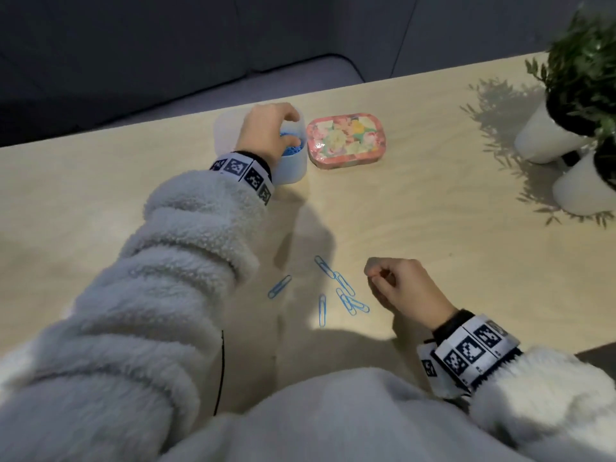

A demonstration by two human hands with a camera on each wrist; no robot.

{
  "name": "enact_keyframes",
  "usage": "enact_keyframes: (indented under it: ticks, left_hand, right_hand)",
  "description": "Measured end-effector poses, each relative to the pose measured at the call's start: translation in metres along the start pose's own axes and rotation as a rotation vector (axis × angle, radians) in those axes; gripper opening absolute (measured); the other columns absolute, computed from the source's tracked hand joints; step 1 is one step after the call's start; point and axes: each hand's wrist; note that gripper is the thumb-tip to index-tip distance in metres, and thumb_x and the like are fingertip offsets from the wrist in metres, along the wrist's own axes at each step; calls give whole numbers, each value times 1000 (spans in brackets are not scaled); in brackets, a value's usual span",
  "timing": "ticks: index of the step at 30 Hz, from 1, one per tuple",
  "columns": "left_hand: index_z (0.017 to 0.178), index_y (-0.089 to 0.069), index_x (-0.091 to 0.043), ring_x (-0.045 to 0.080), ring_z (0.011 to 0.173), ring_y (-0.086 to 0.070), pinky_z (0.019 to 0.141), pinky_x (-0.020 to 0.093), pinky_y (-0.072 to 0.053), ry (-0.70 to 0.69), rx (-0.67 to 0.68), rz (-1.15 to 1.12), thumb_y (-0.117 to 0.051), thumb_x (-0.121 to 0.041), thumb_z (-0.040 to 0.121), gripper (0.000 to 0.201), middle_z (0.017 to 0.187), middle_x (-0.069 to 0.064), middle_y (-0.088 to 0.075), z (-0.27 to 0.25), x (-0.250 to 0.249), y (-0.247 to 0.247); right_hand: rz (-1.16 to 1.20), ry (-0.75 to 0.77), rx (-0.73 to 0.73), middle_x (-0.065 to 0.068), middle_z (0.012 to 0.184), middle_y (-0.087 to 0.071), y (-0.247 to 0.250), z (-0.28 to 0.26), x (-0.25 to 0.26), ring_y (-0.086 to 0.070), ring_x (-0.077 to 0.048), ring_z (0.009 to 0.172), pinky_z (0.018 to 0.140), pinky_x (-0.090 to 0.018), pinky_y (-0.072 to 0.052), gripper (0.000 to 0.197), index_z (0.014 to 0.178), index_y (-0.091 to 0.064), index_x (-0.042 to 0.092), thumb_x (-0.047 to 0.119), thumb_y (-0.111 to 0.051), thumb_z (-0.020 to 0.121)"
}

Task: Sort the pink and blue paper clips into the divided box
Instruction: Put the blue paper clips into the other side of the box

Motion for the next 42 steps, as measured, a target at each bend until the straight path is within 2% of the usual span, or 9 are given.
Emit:
enact_keyframes:
  ticks: [2, 4, 7, 11, 14, 20, 31, 38, 42]
  left_hand:
    - [94, -67, -15, 21, 101, -59, 86, 22, -39, 8, -88, -126, -63, -19, 81, 14, 103, 1, -70, -7, 2, 1]
    - [88, -68, -14, 23, 93, -63, 89, 32, -48, 3, -120, -221, -57, -21, 82, 15, 94, 4, -71, -15, 8, -1]
    - [102, -67, -10, 27, 103, -60, 96, 36, -44, -4, -137, -237, -47, -21, 87, 27, 108, 9, -69, -31, 16, -6]
    - [111, -62, -4, 27, 115, -53, 100, 27, -35, -81, -227, -169, -45, -5, 88, 28, 120, 14, -61, -60, 21, -11]
    - [100, -61, -7, 30, 96, -58, 86, 40, -47, -97, -170, -70, -49, -13, 89, 17, 102, 14, -62, -103, 26, -23]
    - [95, -56, -15, 27, 90, -57, 76, 37, -45, 213, 244, 20, -64, -37, 80, 28, 97, 6, -56, -193, 43, -52]
    - [105, -49, -7, 30, 103, -49, 90, 36, -37, 34, 411, 152, -45, -16, 92, 16, 110, 12, -58, -210, 30, -73]
    - [114, -45, -3, 31, 110, -51, 96, 35, -39, 189, 444, -206, -34, 2, 88, 29, 117, 18, -51, -210, 18, -67]
    - [102, -50, -6, 32, 100, -53, 88, 37, -41, 233, 416, -100, -50, -28, 90, 25, 108, 14, -54, -213, -2, -76]
  right_hand:
    - [-44, 34, 53, 4, 64, -56, -3, -7, 4, -47, -17, 61, 64, -27, -39, 23, 70, -50, 28, 10, -59, 80]
    - [-62, 58, 66, 3, 72, -53, -8, -11, 7, -46, -16, 66, 65, -27, -35, 13, 82, -57, 19, 20, -69, 78]
    - [-92, 64, 71, 6, 79, -47, -21, -14, 10, -45, -13, 74, 67, -24, -33, 40, 97, -58, 16, 38, -76, 70]
    - [-162, 81, 89, -1, 94, -51, -34, -13, 15, -53, -21, 91, 78, -30, -43, 51, 114, -59, 15, 34, -76, 70]
    - [-165, 102, 64, -6, 96, -57, -39, -12, 17, -55, -27, 94, 79, -34, -47, 36, 110, -62, 14, 19, -71, 76]
    - [-142, 92, 43, -6, 83, -59, -41, -6, 20, -55, -28, 86, 71, -34, -45, 15, 81, -60, 12, 0, -56, 74]
    - [-93, 139, 134, 0, 71, -48, -37, 0, 21, -40, -22, 69, 64, -30, -32, 18, 81, -49, 12, -5, -49, 74]
    - [568, -241, 176, -8, 59, -45, -16, 24, 23, -39, -13, 46, 40, -17, -30, 19, 81, -54, 1, -8, -39, 90]
    - [683, -372, 87, -7, 59, -43, -17, 38, 36, -35, -13, 41, 34, -14, -21, 27, 68, -45, 11, 3, -31, 89]
Point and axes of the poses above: each hand's wrist, its own z-axis towards the middle knuckle, its own y-axis out of the back of the hand, x = y × z
